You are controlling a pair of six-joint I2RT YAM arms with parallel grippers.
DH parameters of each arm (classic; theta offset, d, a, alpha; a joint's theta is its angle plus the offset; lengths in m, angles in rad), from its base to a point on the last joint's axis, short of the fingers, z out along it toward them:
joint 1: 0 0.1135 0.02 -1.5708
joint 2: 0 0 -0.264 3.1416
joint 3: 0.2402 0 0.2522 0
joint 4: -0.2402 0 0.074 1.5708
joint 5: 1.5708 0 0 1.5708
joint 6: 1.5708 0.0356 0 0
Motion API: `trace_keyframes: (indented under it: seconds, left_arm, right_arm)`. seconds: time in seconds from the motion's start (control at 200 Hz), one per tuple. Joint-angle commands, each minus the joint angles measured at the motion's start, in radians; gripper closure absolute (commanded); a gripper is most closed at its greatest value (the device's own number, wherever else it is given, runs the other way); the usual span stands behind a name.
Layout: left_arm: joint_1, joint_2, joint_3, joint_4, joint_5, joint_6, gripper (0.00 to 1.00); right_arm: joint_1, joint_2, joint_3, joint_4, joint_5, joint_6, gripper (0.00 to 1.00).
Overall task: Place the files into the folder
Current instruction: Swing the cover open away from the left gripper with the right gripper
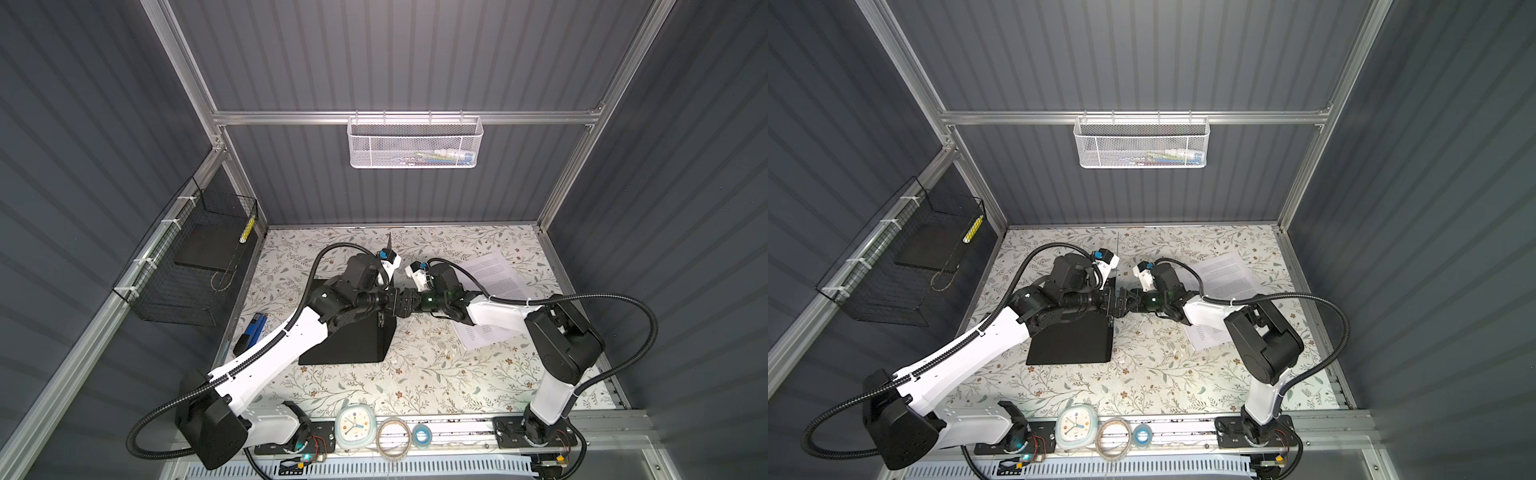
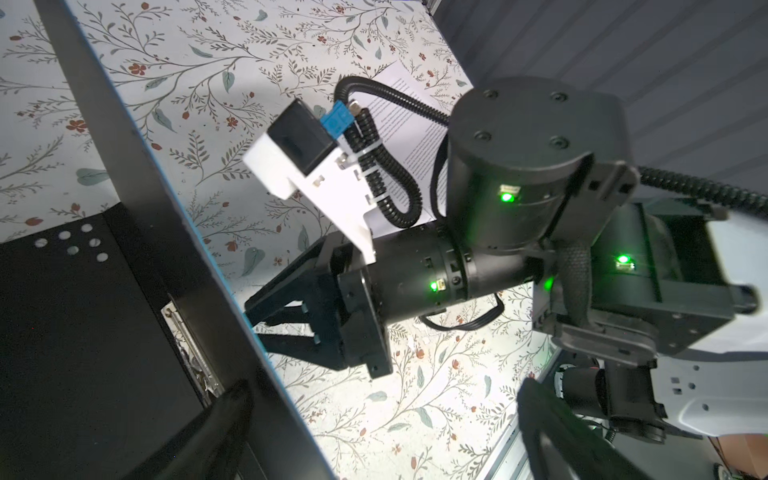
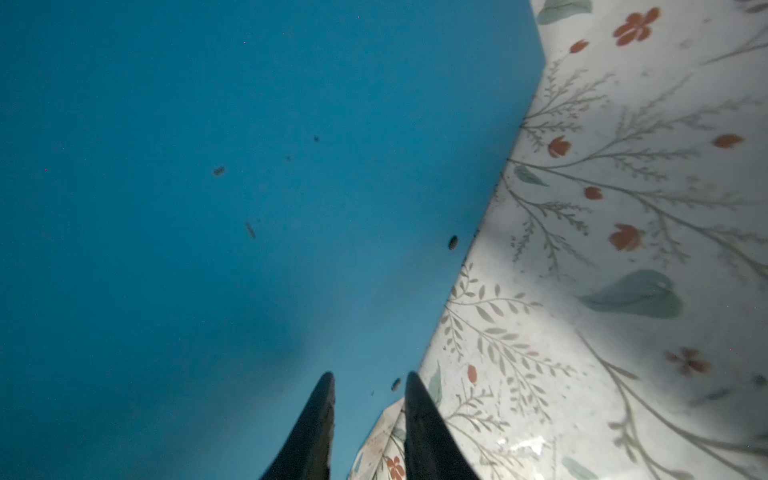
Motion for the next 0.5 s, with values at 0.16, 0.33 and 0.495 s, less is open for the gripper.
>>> trace_keyframes:
  seconds: [0.16, 0.33, 0.495]
  left_arm:
    - [-0.032, 0.034, 0.078, -0.047, -0.087, -0.006, 0.01]
    - [-0.054, 0.087, 0.135, -0.061, -0.097, -0.006, 0.01]
    - [-0.057, 0.085, 0.141, -0.057, -0.148, -0.003, 0.01]
  right_arm:
    - [-0.079, -0.144, -0.136, -0.018, -0.016, 0.005, 0.69]
    - [-0.119, -0.195, -0.202, -0.005, -0.022, 0.015, 0.67]
    - [-0.146, -0.229, -0.243, -0.018, -0.017, 0.019, 0.66]
